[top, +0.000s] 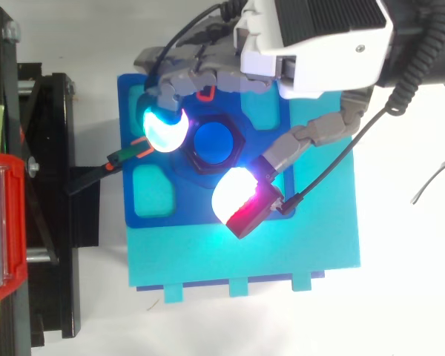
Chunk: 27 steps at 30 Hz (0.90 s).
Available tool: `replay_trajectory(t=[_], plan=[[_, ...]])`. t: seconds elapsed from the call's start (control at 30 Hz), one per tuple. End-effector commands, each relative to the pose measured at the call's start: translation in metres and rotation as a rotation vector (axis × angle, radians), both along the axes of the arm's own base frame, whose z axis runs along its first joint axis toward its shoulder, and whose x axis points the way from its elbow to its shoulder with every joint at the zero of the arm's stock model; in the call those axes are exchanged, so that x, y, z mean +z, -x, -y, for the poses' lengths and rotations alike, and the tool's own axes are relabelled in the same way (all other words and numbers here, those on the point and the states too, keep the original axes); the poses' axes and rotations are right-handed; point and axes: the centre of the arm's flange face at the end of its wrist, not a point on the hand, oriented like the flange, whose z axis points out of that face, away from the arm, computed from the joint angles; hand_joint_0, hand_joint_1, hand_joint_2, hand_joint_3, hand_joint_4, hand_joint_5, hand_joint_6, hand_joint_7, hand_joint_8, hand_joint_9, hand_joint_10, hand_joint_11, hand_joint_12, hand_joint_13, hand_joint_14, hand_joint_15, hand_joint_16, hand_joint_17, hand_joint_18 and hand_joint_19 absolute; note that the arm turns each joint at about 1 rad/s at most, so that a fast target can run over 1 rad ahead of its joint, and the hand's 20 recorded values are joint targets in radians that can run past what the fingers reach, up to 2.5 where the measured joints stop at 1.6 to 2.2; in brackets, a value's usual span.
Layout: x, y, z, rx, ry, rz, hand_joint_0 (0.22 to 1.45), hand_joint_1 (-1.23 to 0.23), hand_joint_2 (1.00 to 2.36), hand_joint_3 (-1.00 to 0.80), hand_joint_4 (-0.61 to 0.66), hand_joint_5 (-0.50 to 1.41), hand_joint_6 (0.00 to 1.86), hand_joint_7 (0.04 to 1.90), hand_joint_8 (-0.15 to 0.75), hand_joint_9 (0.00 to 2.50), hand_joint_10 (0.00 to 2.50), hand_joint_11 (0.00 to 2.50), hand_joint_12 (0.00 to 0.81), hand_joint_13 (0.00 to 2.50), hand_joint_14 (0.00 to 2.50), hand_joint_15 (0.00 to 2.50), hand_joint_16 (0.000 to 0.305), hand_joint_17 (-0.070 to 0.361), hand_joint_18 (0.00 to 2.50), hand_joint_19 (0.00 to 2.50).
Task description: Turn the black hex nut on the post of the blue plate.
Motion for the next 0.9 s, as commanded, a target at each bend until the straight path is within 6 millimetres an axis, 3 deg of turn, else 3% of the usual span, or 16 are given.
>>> replay_trajectory(t=[0.0, 0.87], plan=[[0.000, 0.001, 0.002, 0.004, 0.001, 0.001, 0.47, -0.48, 1.00, -0.50, 0.42, -0.24, 0.50, 1.00, 0.440, 0.30, 0.00, 0.03, 0.559, 0.45, 0.01, 0.44, 0.065, 0.147, 0.35, 0.33], [0.000, 0.008, 0.028, 0.010, -0.005, 0.004, 0.47, -0.48, 1.00, -0.50, 0.43, -0.25, 0.50, 0.99, 0.440, 0.30, 0.00, 0.04, 0.560, 0.46, 0.00, 0.45, 0.066, 0.148, 0.37, 0.34]])
